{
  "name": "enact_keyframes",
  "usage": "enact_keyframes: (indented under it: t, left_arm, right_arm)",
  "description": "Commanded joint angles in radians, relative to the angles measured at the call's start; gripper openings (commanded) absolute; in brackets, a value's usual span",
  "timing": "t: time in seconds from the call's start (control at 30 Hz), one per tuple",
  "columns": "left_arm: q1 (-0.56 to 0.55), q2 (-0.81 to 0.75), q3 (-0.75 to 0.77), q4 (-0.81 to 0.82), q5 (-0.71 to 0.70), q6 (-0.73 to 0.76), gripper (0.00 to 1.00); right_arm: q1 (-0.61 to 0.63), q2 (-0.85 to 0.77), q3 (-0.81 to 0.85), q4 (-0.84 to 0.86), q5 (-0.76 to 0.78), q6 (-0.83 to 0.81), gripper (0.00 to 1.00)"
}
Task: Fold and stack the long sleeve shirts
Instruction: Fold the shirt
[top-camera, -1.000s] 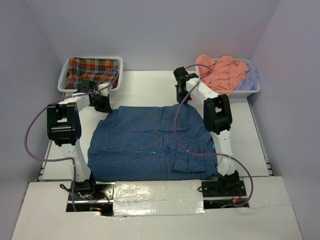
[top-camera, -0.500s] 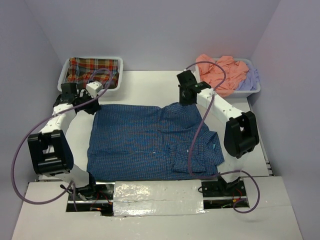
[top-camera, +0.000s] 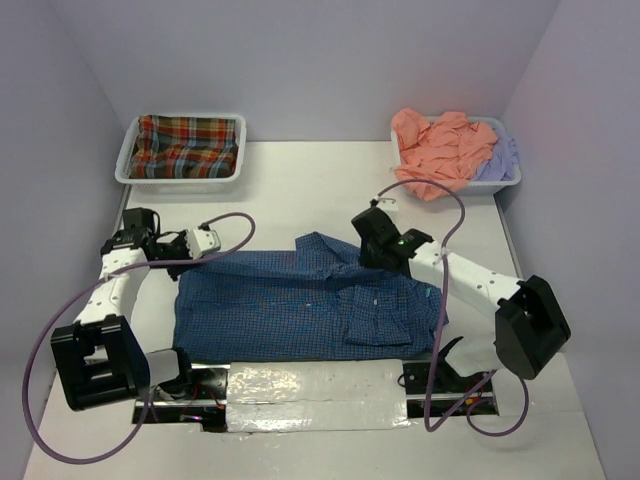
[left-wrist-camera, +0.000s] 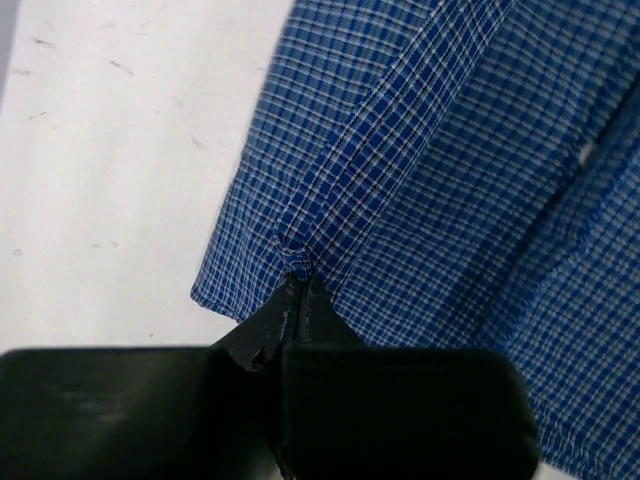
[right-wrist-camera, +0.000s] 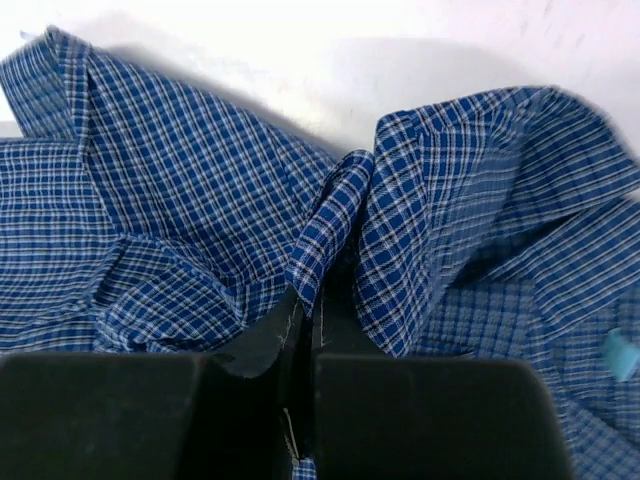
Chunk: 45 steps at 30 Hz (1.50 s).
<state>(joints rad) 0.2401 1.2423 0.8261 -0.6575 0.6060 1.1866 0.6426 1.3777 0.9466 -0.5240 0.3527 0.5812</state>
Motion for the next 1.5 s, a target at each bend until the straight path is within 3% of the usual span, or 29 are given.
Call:
enact_keyframes:
  t: [0.0, 0.3, 0.43, 0.53, 0.6, 0.63, 0.7, 0.77, 0.83, 0.87, 0.97, 1.1, 1.23, 1.33, 1.47]
  left_arm:
    - [0.018, -0.044, -0.005, -0.085, 0.011, 0.152, 0.00]
    - [0.048, -0.075, -0.008, -0.204, -0.009, 0.280, 0.00]
    - [0.048, -0.073, -0.048, -0.280, -0.058, 0.355, 0.00]
    - [0.048, -0.081, -0.096, -0.278, -0.133, 0.393, 0.14]
    - [0.048, -0.092, -0.126, -0.269, -0.166, 0.415, 0.31]
    - [0.050, -0.099, -0.133, -0.258, -0.187, 0.410, 0.39]
    - [0.048, -0.103, -0.134, -0.212, -0.199, 0.367, 0.57]
    - [0.050, -0.098, -0.116, -0.191, -0.196, 0.320, 0.85]
    - [0.051, -0.095, -0.076, -0.183, -0.166, 0.286, 0.86]
    - [0.053, -0.093, -0.061, -0.180, -0.151, 0.253, 0.99]
    - [0.056, -0.084, 0.011, -0.182, -0.076, 0.179, 0.99]
    - [0.057, -0.060, 0.123, -0.186, 0.056, 0.061, 0.99]
    - [0.057, -0.037, 0.177, -0.098, 0.141, -0.188, 0.99]
    - [0.057, -0.020, 0.185, 0.034, 0.117, -0.396, 0.99]
    - [0.059, -0.006, 0.163, 0.105, 0.081, -0.481, 0.99]
  right_arm:
    - [0.028, -0.046, -0.064, 0.059, 0.040, 0.112, 0.02]
    - [0.078, -0.192, -0.207, 0.058, 0.043, 0.186, 0.02]
    - [0.129, -0.184, -0.262, 0.088, 0.006, 0.241, 0.05]
    - [0.176, -0.145, -0.281, 0.078, -0.001, 0.279, 0.13]
    - [0.206, -0.111, -0.273, 0.049, -0.003, 0.290, 0.21]
    - [0.215, -0.105, -0.269, 0.021, 0.002, 0.292, 0.33]
    - [0.229, -0.103, -0.252, -0.004, 0.006, 0.287, 0.43]
    - [0.230, -0.147, -0.243, -0.030, 0.019, 0.276, 0.55]
    - [0.232, -0.195, -0.226, -0.044, 0.028, 0.250, 0.66]
    - [0.230, -0.247, -0.221, -0.044, 0.028, 0.237, 0.67]
    - [0.230, -0.340, -0.184, -0.019, 0.023, 0.154, 0.69]
    - [0.232, -0.345, -0.105, 0.036, 0.077, 0.037, 0.64]
    - [0.230, -0.185, 0.047, 0.048, 0.126, -0.058, 0.64]
    - [0.235, 0.071, 0.241, 0.044, 0.126, -0.125, 0.68]
    - [0.236, 0.367, 0.478, -0.050, 0.170, -0.164, 0.69]
